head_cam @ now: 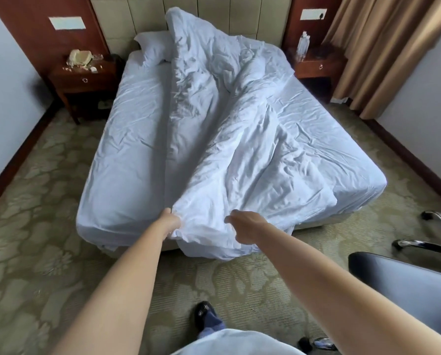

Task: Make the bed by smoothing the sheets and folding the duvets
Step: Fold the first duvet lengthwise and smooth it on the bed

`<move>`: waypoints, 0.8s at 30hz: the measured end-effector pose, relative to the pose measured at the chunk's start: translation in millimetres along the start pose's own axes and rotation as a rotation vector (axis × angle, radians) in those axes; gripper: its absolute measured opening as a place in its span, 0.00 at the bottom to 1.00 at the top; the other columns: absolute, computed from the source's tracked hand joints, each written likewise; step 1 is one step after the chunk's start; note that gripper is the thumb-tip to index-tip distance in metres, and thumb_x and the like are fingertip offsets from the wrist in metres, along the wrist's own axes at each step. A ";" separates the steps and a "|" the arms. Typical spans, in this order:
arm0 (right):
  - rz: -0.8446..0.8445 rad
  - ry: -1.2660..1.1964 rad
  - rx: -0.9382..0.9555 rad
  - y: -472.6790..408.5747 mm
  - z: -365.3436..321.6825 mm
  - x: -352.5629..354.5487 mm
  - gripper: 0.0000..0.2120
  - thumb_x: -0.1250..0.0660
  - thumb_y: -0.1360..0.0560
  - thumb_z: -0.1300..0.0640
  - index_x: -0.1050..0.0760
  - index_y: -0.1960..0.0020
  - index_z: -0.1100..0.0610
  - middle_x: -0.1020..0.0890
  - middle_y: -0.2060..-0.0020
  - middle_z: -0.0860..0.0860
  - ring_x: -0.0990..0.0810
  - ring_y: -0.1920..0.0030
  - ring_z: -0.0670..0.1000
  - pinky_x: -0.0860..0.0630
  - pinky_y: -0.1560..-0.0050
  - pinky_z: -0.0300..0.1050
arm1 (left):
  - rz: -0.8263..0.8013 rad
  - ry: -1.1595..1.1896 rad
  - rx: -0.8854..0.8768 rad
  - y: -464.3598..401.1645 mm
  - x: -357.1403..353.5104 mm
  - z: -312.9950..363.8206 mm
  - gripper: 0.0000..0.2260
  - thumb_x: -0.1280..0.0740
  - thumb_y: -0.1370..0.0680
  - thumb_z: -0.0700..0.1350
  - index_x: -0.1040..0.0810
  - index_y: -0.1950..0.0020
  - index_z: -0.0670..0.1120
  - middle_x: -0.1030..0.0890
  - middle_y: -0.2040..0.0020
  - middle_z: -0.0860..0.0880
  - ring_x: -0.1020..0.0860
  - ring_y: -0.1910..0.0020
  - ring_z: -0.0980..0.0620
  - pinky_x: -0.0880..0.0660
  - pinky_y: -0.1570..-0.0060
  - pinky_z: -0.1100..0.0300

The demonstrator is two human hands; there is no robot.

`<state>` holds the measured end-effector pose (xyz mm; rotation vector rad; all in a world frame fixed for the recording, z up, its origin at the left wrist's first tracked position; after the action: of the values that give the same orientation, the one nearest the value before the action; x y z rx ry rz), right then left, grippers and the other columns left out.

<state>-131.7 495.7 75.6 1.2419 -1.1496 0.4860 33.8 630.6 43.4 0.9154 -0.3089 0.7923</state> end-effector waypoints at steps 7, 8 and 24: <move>-0.007 0.042 -0.037 -15.5 15.9 -10.7 0.36 0.35 0.24 0.51 0.49 0.22 0.49 0.47 0.23 0.53 0.46 0.23 0.53 0.44 0.25 0.51 | -0.012 -0.215 -0.001 -12.0 -4.5 -2.3 0.32 0.37 0.26 0.37 0.44 0.23 0.47 0.32 0.29 0.42 0.31 0.32 0.41 0.31 0.35 0.54; -0.009 0.044 -0.041 -17.6 16.9 -11.1 0.37 0.35 0.24 0.50 0.50 0.22 0.49 0.47 0.22 0.53 0.47 0.23 0.52 0.45 0.25 0.51 | -0.047 -0.212 -0.022 -12.6 -10.1 3.4 0.33 0.37 0.25 0.37 0.45 0.22 0.48 0.35 0.27 0.42 0.33 0.31 0.42 0.32 0.34 0.55; -0.029 0.050 -0.100 -67.9 43.6 28.4 0.39 0.34 0.25 0.45 0.52 0.21 0.49 0.47 0.23 0.54 0.49 0.23 0.53 0.46 0.26 0.51 | -0.172 -0.286 -0.212 -60.2 -29.3 84.5 0.31 0.38 0.23 0.38 0.45 0.22 0.50 0.39 0.24 0.46 0.34 0.29 0.46 0.33 0.37 0.60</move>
<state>-82.5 426.8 63.7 1.1523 -1.0993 0.4307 64.6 527.2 41.8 0.8414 -0.5465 0.4596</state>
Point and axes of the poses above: each hand's wrist, its own y-axis away from the middle knuckle, its own x-axis out of the back of the hand, z = x × y, the point moved 5 cm from there along -y, towards the middle knuckle
